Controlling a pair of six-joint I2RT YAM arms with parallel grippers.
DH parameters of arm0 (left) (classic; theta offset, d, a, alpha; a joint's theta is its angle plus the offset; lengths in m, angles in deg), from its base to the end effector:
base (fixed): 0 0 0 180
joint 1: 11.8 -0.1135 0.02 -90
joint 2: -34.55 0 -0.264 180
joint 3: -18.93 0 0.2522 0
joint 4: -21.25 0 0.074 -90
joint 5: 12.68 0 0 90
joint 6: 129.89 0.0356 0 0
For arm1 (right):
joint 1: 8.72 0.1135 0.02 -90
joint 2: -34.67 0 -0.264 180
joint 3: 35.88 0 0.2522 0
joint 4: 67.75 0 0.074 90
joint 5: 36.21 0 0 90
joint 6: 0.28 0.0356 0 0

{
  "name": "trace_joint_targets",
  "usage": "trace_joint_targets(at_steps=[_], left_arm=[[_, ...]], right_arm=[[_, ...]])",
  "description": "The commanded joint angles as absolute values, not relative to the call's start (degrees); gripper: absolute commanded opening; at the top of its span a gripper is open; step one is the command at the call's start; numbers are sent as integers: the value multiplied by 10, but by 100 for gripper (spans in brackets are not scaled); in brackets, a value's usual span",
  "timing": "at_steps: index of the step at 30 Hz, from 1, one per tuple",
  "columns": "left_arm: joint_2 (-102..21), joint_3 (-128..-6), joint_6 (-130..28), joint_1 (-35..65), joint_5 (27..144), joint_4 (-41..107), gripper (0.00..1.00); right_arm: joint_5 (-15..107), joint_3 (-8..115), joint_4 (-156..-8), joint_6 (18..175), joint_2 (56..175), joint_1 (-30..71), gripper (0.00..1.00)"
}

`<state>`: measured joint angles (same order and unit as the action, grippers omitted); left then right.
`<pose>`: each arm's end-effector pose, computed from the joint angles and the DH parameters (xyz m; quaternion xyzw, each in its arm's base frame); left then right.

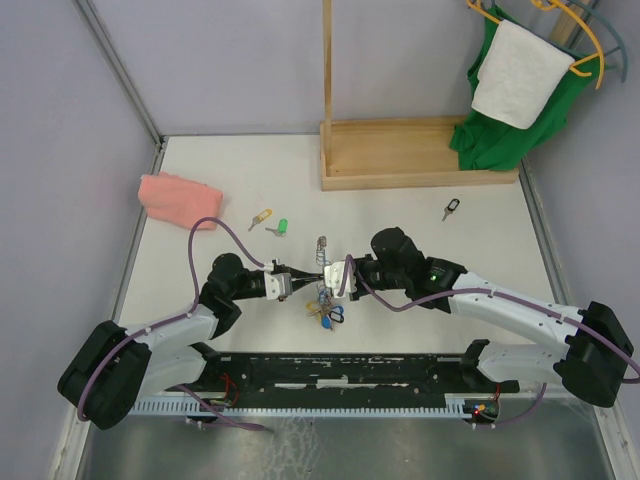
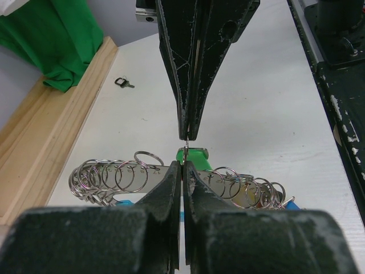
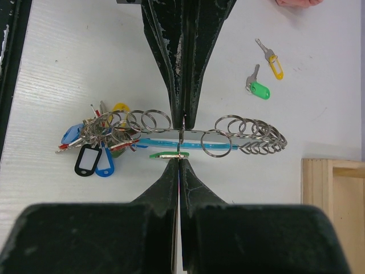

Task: Put the keys on the keyring

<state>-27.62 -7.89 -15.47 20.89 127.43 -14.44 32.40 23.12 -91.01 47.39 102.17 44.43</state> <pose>0.1530 -0.1306 0.2016 0.5691 0.4174 -0.3441 0.6193 0.1452 0.2154 0.2637 -0.6961 0.5104 0.2065 0.4608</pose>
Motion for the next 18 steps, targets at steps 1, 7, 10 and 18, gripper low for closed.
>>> trace_joint_targets(at_steps=[1,7,10,18], left_arm=[[-264,-94,-130,206,1285,-182,3],[-266,-96,-132,207,1286,-181,3],[-267,-97,-133,207,1288,-181,3],[-270,-99,-135,207,1289,-177,3]], right_arm=[[337,243,-897,481,1014,448,1],[336,246,-895,486,1015,448,1],[336,245,-893,487,1015,448,1],[330,247,-884,497,1016,450,1]])
